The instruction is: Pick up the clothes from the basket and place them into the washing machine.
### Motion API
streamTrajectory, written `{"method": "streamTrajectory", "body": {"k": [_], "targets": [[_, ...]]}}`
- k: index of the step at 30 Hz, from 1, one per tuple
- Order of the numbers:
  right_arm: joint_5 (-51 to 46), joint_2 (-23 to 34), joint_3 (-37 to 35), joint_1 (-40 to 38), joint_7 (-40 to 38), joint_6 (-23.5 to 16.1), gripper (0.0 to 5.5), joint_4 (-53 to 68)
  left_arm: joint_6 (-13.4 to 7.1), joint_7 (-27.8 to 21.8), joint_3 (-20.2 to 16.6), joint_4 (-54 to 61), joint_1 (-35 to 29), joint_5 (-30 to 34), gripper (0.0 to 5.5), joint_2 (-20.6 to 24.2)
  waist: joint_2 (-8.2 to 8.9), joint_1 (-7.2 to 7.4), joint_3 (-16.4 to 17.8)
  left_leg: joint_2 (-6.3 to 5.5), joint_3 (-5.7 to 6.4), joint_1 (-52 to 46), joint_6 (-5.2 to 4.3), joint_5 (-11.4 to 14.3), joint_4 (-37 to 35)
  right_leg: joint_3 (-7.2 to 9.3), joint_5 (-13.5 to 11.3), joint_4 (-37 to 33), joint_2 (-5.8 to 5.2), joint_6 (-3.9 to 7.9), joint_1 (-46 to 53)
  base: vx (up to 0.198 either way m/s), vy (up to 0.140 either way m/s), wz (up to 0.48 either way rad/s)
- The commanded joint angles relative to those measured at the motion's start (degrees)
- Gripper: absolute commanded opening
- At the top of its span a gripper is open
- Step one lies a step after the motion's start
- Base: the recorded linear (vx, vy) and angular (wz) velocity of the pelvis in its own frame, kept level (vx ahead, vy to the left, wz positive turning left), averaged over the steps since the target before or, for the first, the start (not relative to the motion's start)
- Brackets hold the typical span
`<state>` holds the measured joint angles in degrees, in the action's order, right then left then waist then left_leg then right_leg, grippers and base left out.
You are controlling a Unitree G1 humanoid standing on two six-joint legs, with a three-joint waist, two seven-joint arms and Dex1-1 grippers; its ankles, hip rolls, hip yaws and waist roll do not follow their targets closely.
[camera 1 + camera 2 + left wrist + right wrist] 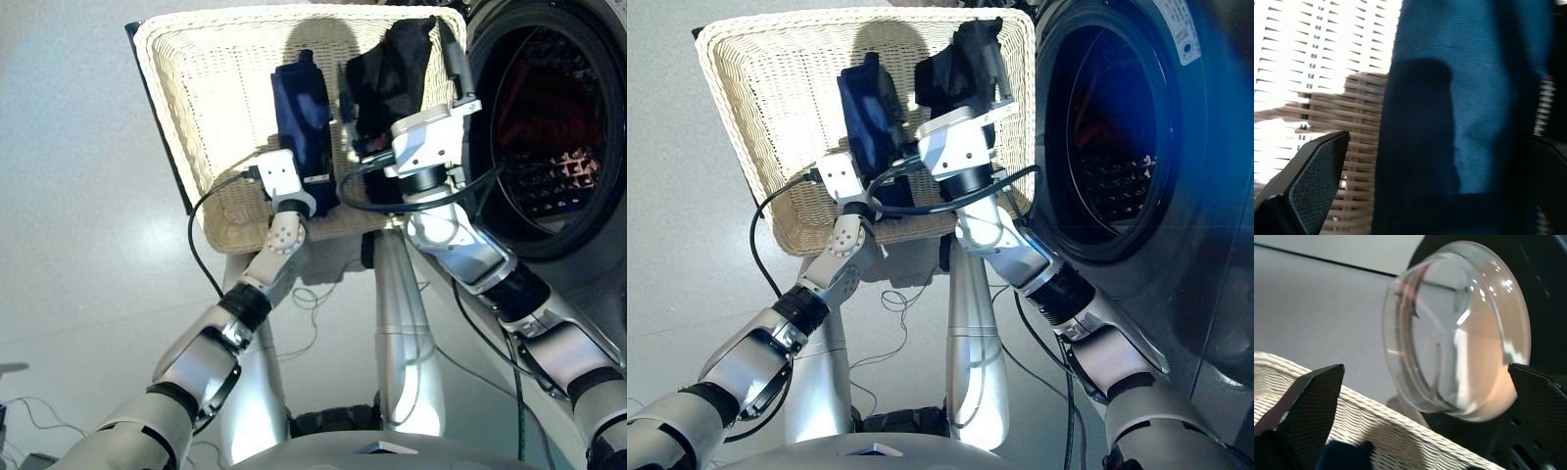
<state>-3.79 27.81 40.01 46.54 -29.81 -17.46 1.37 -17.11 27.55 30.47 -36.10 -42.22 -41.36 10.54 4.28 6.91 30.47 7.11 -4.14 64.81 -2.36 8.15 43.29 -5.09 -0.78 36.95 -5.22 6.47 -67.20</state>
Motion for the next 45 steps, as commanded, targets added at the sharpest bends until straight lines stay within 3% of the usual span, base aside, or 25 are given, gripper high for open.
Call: {"method": "streamTrajectory", "body": {"k": [1,9,13,14,15,16,24,28,30,33,34,35,36,37,38,45], "targets": [[-2.8,-2.4,1.2,2.5,1.0,-1.8,5.5,7.4,-0.2,1.3,-1.0,-4.1,-2.5,-3.1,5.5,-4.6,0.5,0.55,-0.7,-0.52,0.7,-1.1,-1.18,-1.2,-2.8,0.09,6.3,6.3,1.61,-1.6,-0.9,0.0,0.0,0.0],[-5.8,-4.9,3.5,4.9,2.8,-2.3,5.5,8.1,3.5,0.4,-2.8,-15.2,-9.6,-3.8,5.5,-6.0,1.08,1.4,-0.7,0.01,0.83,-0.5,-1.41,-0.9,-1.4,0.03,6.7,7.4,2.16,-1.71,-1.4,0.0,0.0,0.0],[-7.9,-5.6,4.2,5.2,3.8,-2.9,5.5,9.1,4.2,0.4,-4.2,-18.9,-12.0,-3.3,5.5,-6.6,1.49,1.88,-0.7,0.29,0.78,-0.4,-1.59,-0.8,-1.2,0.04,6.5,7.3,2.25,-1.68,-1.4,0.0,0.0,0.0],[-8.2,-5.7,4.4,5.3,4.1,-2.9,5.5,9.6,4.4,0.5,-4.3,-19.5,-12.2,-3.1,2.55,-6.7,1.56,1.95,-0.7,0.32,0.76,-0.5,-1.64,-0.8,-1.2,0.07,6.5,7.1,2.2,-1.68,-1.3,0.0,0.0,0.0],[-8.7,-5.7,4.4,5.3,4.5,-3.1,5.5,9.9,4.6,0.6,-4.4,-19.9,-12.3,-2.9,0.88,-6.8,1.59,2.0,-0.7,0.33,0.84,-0.4,-1.69,-0.9,-1.2,0.06,6.4,7.1,2.18,-1.69,-1.4,0.0,0.0,0.0],[-9.0,-5.8,4.5,5.3,4.6,-3.2,5.5,10.1,4.7,0.5,-4.4,-20.3,-12.5,-2.6,0.0,-6.8,1.62,2.05,-0.7,0.36,0.86,-0.4,-1.71,-1.0,-1.3,0.11,6.4,7.0,2.25,-1.7,-1.3,0.0,0.0,0.0],[-13.0,-5.3,4.0,4.0,6.5,-3.9,5.5,9.7,5.0,0.1,-3.4,-21.2,-12.2,-0.2,0.0,-7.0,1.52,1.97,-0.7,0.39,0.91,-1.2,-1.98,-1.8,-2.9,0.46,5.7,5.5,2.13,-1.6,-0.4,0.0,0.0,0.0],[-12.3,-3.0,2.6,2.3,6.3,-3.9,5.5,10.5,3.9,1.3,0.1,-13.9,-9.9,3.2,0.0,-6.0,0.85,1.38,-0.7,0.11,1.06,-1.4,-1.91,-2.2,-3.5,0.78,5.5,5.3,2.01,-1.64,0.0,0.0,0.0,0.0],[-12.3,-0.3,0.7,0.2,6.5,-3.7,5.5,11.7,3.1,2.2,3.1,-4.7,-7.4,8.6,0.0,-2.5,0.17,0.8,-0.7,-0.23,1.23,-1.6,-1.88,-2.5,-4.0,0.92,5.4,4.8,1.81,-1.64,0.5,0.0,0.0,0.0],[-12.7,2.8,-2.2,-3.5,6.6,-3.8,5.5,13.3,2.7,3.6,4.6,7.1,-2.2,14.9,0.0,3.0,-0.33,0.12,-0.7,-0.62,1.13,-2.8,-1.86,-3.0,-6.0,1.31,5.1,3.3,1.49,-1.54,1.5,0.0,0.0,0.0],[-12.6,3.9,-3.5,-4.7,6.6,-4.1,5.5,13.9,2.4,3.7,4.3,11.0,-0.1,17.4,0.0,5.3,-0.47,-0.11,-0.7,-0.73,0.97,-3.4,-1.89,-3.3,-6.9,1.56,4.9,2.5,1.32,-1.52,2.1,-0.059,-0.008,0.015],[-12.7,4.9,-4.8,-5.2,6.8,-4.2,5.5,14.1,2.5,3.7,4.0,14.1,0.7,20.6,0.0,7.8,-0.33,-0.16,-0.7,-0.8,0.54,-2.6,-1.67,-5.8,-8.7,1.67,2.4,0.5,1.14,-1.55,1.5,0.0,0.0,0.0],[-13.1,5.6,-5.5,-6.4,6.9,-4.6,5.5,14.1,2.7,3.9,4.0,16.6,2.6,23.7,0.0,9.6,-0.33,-0.39,-0.7,-0.8,0.73,-4.8,-2.05,-3.9,-8.8,1.99,4.1,0.5,1.09,-1.28,3.5,-0.065,-0.002,0.041],[-13.7,6.5,-6.3,-6.3,7.3,-4.9,5.5,14.2,2.7,4.0,3.5,18.7,3.2,26.3,0.0,11.1,-0.18,-0.43,-0.7,-0.92,0.3,-4.1,-1.86,-6.3,-10.6,1.9,1.7,-1.4,1.03,-1.27,2.9,0.0,0.0,0.0],[-14.3,7.3,-7.2,-7.0,7.7,-5.3,5.5,14.3,2.5,4.2,3.3,21.3,4.2,29.7,0.0,12.9,-0.14,-0.54,-0.7,-0.97,0.15,-4.9,-2.0,-6.6,-11.6,2.1,1.3,-2.5,0.89,-1.06,3.7,-0.061,0.016,0.049],[-22.3,12.5,-8.8,-8.4,12.1,-7.4,5.5,17.6,-0.1,3.4,1.0,37.6,11.0,39.6,0.0,23.1,-0.1,-1.65,-0.7,-1.87,-0.68,-11.0,-2.14,-9.0,-19.1,2.55,-1.5,-10.8,0.26,0.25,10.3,0.0,0.0,0.0]]}}
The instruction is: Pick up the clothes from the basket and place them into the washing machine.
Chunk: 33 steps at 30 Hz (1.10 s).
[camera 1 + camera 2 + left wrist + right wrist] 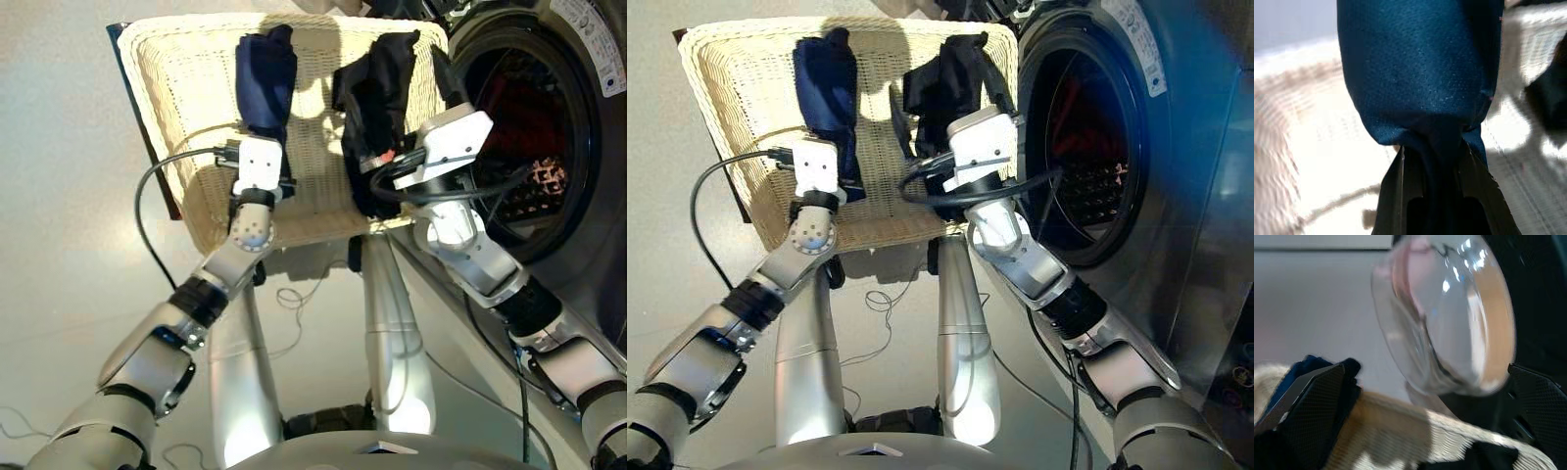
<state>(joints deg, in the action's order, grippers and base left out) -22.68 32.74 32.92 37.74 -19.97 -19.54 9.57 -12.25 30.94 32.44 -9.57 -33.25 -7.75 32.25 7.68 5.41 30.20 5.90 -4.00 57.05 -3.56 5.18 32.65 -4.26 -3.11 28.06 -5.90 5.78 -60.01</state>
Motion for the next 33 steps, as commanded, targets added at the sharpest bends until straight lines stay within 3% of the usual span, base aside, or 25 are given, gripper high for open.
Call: {"method": "streamTrajectory", "body": {"k": [1,6,15,27,32,33], "targets": [[-4.7,8.1,-1.4,0.6,3.1,-5.3,5.5,10.0,-5.3,0.0,-1.7,13.4,2.8,6.3,0.0,2.5,-3.49,-0.31,-0.4,-0.72,-0.96,-4.1,-1.0,-6.4,-9.7,1.83,0.4,-3.3,0.92,1.06,4.1,0.0,0.0,0.0],[-16.3,11.7,2.1,3.5,8.2,-5.9,5.5,12.4,-6.4,0.7,-2.2,20.2,2.7,10.4,0.0,8.3,-3.24,-0.86,-0.4,-0.84,-0.96,-6.0,-1.08,-7.2,-11.8,2.04,-0.6,-6.0,0.48,1.39,6.5,0.0,0.0,0.0],[-27.8,15.8,13.1,17.3,14.4,-4.5,5.5,14.3,-7.7,0.9,1.6,26.6,-0.8,14.7,0.0,15.2,-3.62,-1.61,-0.4,-0.68,-1.16,-6.8,-1.28,-7.3,-12.3,2.13,-0.7,-6.9,-0.09,1.58,7.8,0.0,0.0,0.0],[-29.2,10.4,17.2,23.6,13.8,-3.6,5.5,10.7,-8.9,1.8,4.8,31.5,-6.3,14.9,0.0,15.7,-4.65,-2.36,-0.4,-0.75,-1.33,-6.3,-1.35,-7.3,-12.1,2.23,-0.6,-7.0,-0.54,1.66,7.4,0.0,0.0,0.0],[-28.6,8.5,16.8,23.9,12.7,-3.8,5.5,9.4,-8.9,3.0,4.0,32.7,-6.6,14.2,0.0,15.0,-5.06,-2.62,-0.4,-0.82,-1.39,-5.9,-1.46,-7.4,-12.3,2.37,-0.7,-7.2,-0.69,1.67,7.1,0.0,0.0,0.0],[-28.4,8.3,16.6,23.5,12.4,-4.0,2.39,9.0,-9.0,3.4,3.9,32.9,-6.7,14.3,0.0,14.9,-5.1,-2.61,-0.4,-0.83,-1.37,-5.9,-1.52,-7.5,-12.4,2.39,-0.7,-7.3,-0.77,1.69,7.1,0.0,0.0,0.0]]}}
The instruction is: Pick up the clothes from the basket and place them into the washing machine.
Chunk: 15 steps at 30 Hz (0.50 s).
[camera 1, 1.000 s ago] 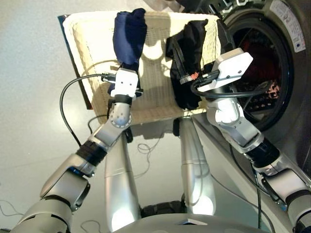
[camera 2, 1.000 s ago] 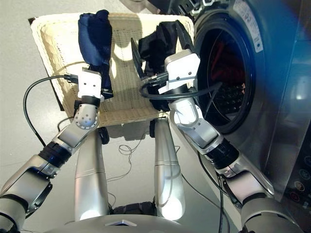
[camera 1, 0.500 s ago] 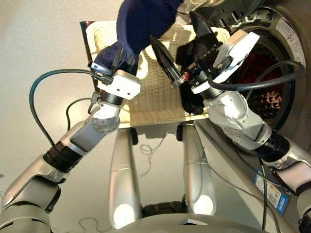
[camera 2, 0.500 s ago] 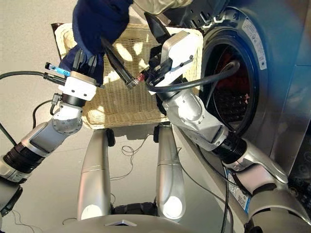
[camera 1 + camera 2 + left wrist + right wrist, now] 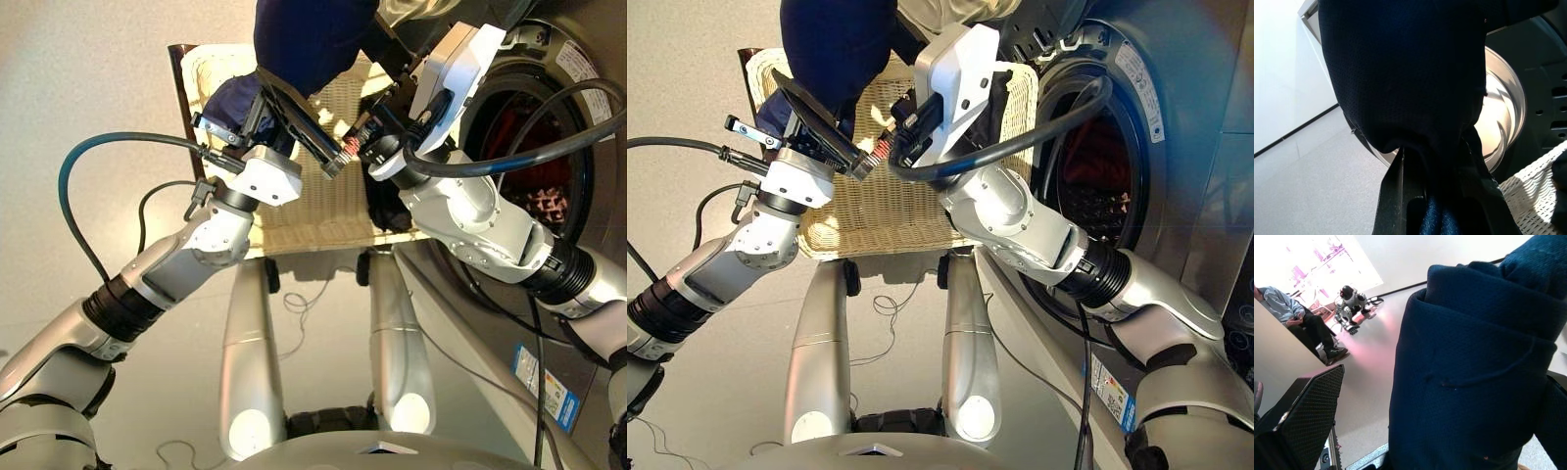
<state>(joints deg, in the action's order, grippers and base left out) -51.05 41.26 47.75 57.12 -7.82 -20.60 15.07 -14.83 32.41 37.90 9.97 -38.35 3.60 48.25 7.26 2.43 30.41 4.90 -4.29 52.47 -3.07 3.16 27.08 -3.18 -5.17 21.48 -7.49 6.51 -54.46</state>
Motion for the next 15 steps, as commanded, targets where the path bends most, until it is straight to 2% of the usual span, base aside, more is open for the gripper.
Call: {"method": "streamTrajectory", "body": {"k": [1,2,3,9,10,13,15], "targets": [[0.1,-0.4,1.5,3.7,0.1,-3.0,1.57,3.5,-6.4,2.2,-1.6,13.4,-1.6,3.0,0.0,-1.2,-4.66,0.39,-0.6,0.17,-1.08,-1.3,-2.01,-5.5,-6.9,1.32,1.4,-0.8,0.8,0.94,1.5,0.0,0.0,0.0],[0.3,-0.6,1.1,3.1,-0.2,-3.0,1.36,3.4,-6.3,2.5,-1.6,13.4,-1.8,3.1,0.0,-1.5,-4.66,0.41,-0.6,0.16,-1.06,-1.2,-1.99,-5.5,-6.8,1.28,1.4,-0.7,0.8,0.92,1.4,0.0,0.0,0.0],[0.7,-0.7,0.7,2.6,-0.5,-3.1,0.11,3.4,-6.1,2.7,-1.6,13.3,-1.9,3.4,0.0,-1.6,-4.69,0.41,-0.6,0.12,-1.02,-1.1,-1.99,-5.4,-6.8,1.22,1.4,-0.7,0.82,0.91,1.3,0.0,0.0,0.0],[6.7,-0.9,-3.4,-3.1,-3.8,-3.2,0.0,2.7,-6.1,4.0,-2.3,11.8,-1.9,3.9,0.0,-2.2,-4.78,0.72,-0.6,0.09,-1.08,-0.5,-1.85,-5.3,-6.4,1.15,1.6,-0.6,0.67,0.93,0.9,0.0,0.0,0.0],[9.8,-2.0,-4.5,-4.5,-6.1,-3.6,0.0,0.9,-5.4,6.7,-2.3,6.3,-0.4,4.7,0.0,-4.8,-4.61,0.92,-0.6,0.09,-1.05,-0.3,-1.77,-5.3,-6.3,1.17,1.5,-0.5,0.59,0.9,0.7,0.0,0.0,0.0],[21.5,-4.8,-8.6,-8.3,-10.9,-2.8,0.0,-1.9,-5.1,5.3,-0.5,4.3,-3.2,4.5,0.0,-9.3,-4.88,1.27,-0.6,0.09,-0.97,-0.1,-1.56,-5.1,-6.0,1.12,1.7,-0.3,0.52,0.85,0.6,0.0,0.0,0.0],[24.9,-5.6,-10.2,-10.9,-11.9,-2.6,0.0,-3.2,-5.1,5.2,-1.2,3.8,-2.7,5.4,0.0,-9.9,-5.05,1.33,-0.6,0.05,-0.92,-0.1,-1.5,-5.0,-5.8,1.17,1.7,-0.3,0.55,0.88,0.6,0.0,0.0,0.0]]}}
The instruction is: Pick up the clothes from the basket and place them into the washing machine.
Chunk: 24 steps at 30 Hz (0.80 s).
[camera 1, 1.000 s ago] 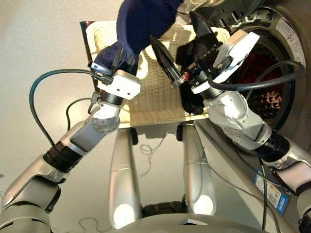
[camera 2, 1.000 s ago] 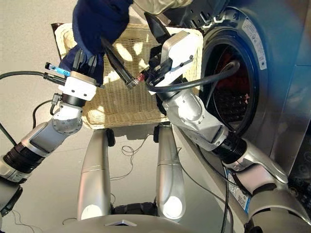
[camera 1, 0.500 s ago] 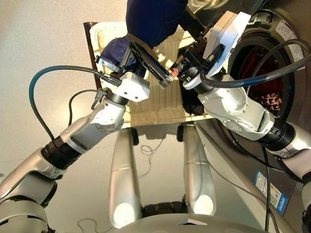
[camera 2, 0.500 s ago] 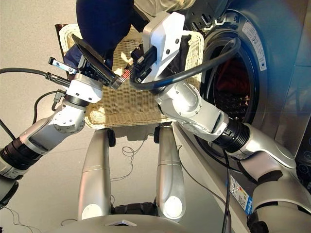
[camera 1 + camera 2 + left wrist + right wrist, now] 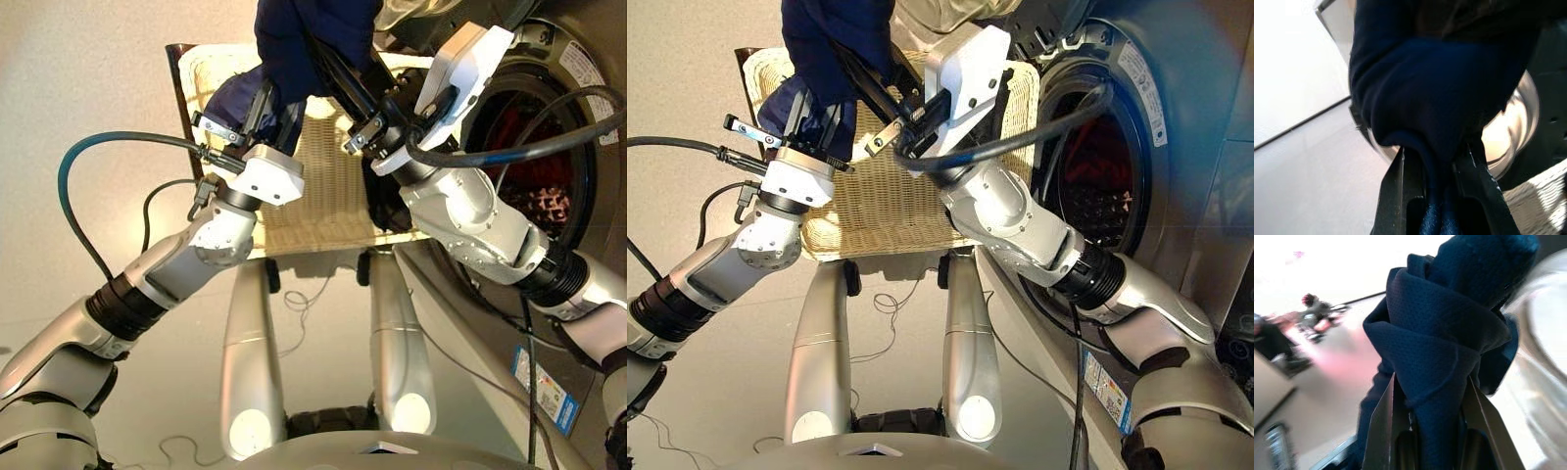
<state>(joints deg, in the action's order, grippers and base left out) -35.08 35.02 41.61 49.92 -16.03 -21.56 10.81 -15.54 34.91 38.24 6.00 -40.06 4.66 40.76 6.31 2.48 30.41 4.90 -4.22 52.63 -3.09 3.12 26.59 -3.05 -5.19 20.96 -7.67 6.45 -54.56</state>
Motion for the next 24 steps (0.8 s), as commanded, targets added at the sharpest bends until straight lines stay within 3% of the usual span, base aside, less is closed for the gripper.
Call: {"method": "streamTrajectory", "body": {"k": [1,3,4,6,7,8,11,16,24], "targets": [[10.5,-0.4,-5.9,-6.5,-4.9,-1.2,0.0,-0.7,-4.4,2.9,-2.0,7.3,-0.8,4.9,0.0,-2.8,-4.33,1.28,-0.6,0.02,-0.97,-0.1,-1.46,-5.0,-5.4,1.02,1.8,0.3,0.74,0.97,0.6,0.0,0.0,0.0],[13.6,-1.1,-7.8,-9.9,-6.6,-1.4,0.0,-2.1,-4.4,3.6,-2.6,7.4,-0.6,5.6,0.0,-3.3,-4.52,1.28,-0.6,-0.01,-0.92,-0.1,-1.33,-5.0,-5.5,1.04,1.8,0.3,0.75,0.93,0.6,0.0,0.0,0.0],[14.7,-1.4,-8.5,-11.4,-7.3,-1.4,0.0,-2.8,-4.2,3.9,-2.6,7.3,-0.6,6.2,0.28,-3.6,-4.6,1.34,-0.6,-0.04,-0.91,-0.1,-1.3,-5.0,-5.5,1.05,1.9,0.3,0.75,0.91,0.6,0.0,0.0,0.0],[15.9,-3.5,-9.6,-14.8,-9.4,-1.7,0.0,-8.0,-4.3,4.4,-1.9,6.1,-0.3,7.1,1.94,-4.7,-4.86,1.28,-0.6,-0.1,-0.78,0.0,-1.21,-5.1,-5.6,1.05,1.9,0.4,0.73,0.87,0.4,0.0,0.0,0.0],[15.9,-3.5,-9.6,-14.8,-9.4,-1.8,0.0,-8.1,-4.4,4.5,-1.8,6.1,-0.3,7.2,4.18,-4.7,-4.85,1.25,-0.6,-0.09,-0.77,0.0,-1.21,-5.1,-5.6,1.06,1.9,0.3,0.74,0.87,0.5,0.0,0.0,0.0],[16.0,-4.7,-9.8,-15.5,-10.7,-2.0,0.0,-10.9,-4.4,4.6,-1.3,5.6,0.1,7.5,5.5,-5.1,-4.98,1.16,-0.6,-0.12,-0.75,0.0,-1.16,-5.2,-5.6,1.08,2.0,0.4,0.7,0.82,0.4,0.0,0.0,0.0],[18.1,-8.7,-11.2,-16.2,-15.5,-2.2,0.0,-22.1,-5.2,4.9,0.2,4.1,0.7,7.2,5.5,-6.0,-5.69,0.83,-0.6,-0.22,-0.68,0.2,-1.04,-5.2,-5.5,1.04,2.0,0.4,0.66,0.71,0.2,0.0,0.0,0.0],[21.2,-9.9,-13.4,-13.4,-20.1,-1.7,0.0,-32.1,-6.9,5.1,1.4,3.3,-0.1,6.2,5.5,-6.3,-6.69,0.48,-0.6,-0.49,-0.42,0.3,-1.06,-5.4,-5.6,1.1,2.0,0.4,0.52,0.62,0.2,0.0,0.0,0.0],[11.0,-10.1,-23.7,-4.0,-26.5,-4.3,0.0,-52.9,-8.4,3.7,2.4,4.6,-2.7,-0.8,5.5,-7.3,-8.74,-0.73,-0.6,-1.4,-0.24,0.0,-0.78,-5.1,-6.1,0.96,2.1,0.4,0.17,0.81,0.2,0.0,0.0,0.0]]}}
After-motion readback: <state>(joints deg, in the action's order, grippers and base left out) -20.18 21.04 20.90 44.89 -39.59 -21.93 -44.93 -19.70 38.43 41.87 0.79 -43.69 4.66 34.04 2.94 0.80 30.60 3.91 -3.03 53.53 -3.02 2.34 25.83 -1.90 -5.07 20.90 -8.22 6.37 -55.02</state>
